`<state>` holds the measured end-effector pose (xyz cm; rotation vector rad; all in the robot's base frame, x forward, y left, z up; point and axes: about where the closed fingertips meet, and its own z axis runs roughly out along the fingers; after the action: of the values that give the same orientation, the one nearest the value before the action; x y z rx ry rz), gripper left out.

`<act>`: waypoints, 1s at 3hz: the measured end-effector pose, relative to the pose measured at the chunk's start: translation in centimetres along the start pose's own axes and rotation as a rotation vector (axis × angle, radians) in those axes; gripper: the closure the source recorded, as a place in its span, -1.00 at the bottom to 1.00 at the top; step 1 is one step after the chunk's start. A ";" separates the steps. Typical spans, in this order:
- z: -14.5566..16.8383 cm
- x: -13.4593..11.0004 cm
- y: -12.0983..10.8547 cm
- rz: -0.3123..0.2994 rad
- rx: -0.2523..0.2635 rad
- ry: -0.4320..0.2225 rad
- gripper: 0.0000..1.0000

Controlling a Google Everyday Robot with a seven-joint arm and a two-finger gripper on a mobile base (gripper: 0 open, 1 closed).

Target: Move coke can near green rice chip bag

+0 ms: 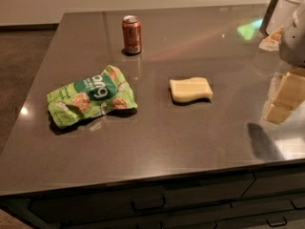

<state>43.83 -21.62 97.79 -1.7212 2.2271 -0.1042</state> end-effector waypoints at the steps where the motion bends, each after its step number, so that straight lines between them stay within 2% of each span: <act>1: 0.0 0.0 0.0 0.000 0.000 0.000 -1.00; 2: 0.4 -1.2 -1.6 0.022 0.027 -0.028 -1.00; 3: 1.5 -3.8 -4.8 0.068 0.055 -0.104 -1.00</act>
Offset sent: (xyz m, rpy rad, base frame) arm 0.0492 0.0201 0.0026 0.0706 -0.0599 -0.0521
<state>49.58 -19.07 98.34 -1.5836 2.1840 -0.0580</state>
